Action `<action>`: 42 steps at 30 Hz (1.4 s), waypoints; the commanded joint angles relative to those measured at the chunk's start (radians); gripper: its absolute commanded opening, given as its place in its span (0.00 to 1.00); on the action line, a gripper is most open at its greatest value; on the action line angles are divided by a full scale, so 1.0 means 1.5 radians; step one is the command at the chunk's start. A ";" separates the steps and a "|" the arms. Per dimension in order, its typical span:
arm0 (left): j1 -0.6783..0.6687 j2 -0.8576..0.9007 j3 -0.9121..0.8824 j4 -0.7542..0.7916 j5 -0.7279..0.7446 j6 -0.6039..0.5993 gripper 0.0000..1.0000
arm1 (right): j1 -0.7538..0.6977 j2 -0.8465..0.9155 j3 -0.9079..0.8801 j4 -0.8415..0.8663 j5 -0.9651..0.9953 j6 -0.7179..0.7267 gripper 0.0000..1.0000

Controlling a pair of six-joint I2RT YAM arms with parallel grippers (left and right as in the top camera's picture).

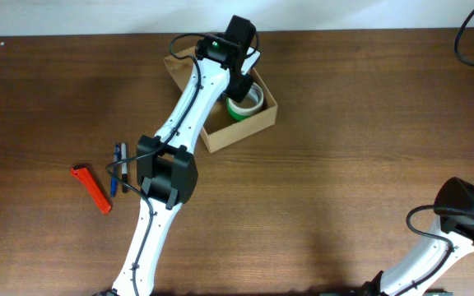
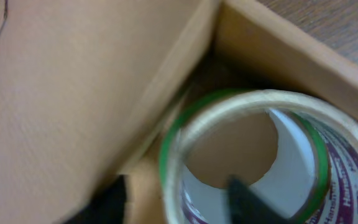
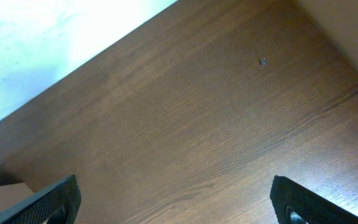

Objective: Pack container
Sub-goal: 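Move the left gripper to the orange box cutter and grasp it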

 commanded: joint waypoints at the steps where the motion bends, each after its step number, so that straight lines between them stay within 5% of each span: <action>1: 0.004 0.006 0.009 -0.008 -0.010 0.005 0.59 | -0.001 -0.008 0.003 0.002 -0.005 0.003 0.99; 7: 0.004 -0.004 0.104 -0.080 -0.027 0.005 0.53 | -0.001 -0.008 0.003 0.002 -0.006 0.003 0.99; 13: 0.003 -0.052 0.268 -0.192 -0.157 0.010 0.53 | -0.001 -0.008 0.003 0.002 -0.006 0.003 0.99; 18: 0.008 -0.159 0.271 -0.247 -0.202 0.008 0.57 | -0.001 -0.008 0.003 0.002 -0.006 0.003 0.99; 29: 0.106 -0.518 -0.016 -0.239 -0.319 -0.026 0.57 | -0.001 -0.008 0.003 0.002 -0.006 0.003 0.99; 36: 0.284 -0.630 -0.246 -0.281 -0.168 -0.087 0.61 | -0.001 -0.008 0.003 0.002 -0.006 0.003 0.99; 42: 0.416 -0.629 -0.505 -0.188 -0.109 -0.130 0.64 | -0.001 -0.008 0.003 0.002 -0.006 0.003 0.99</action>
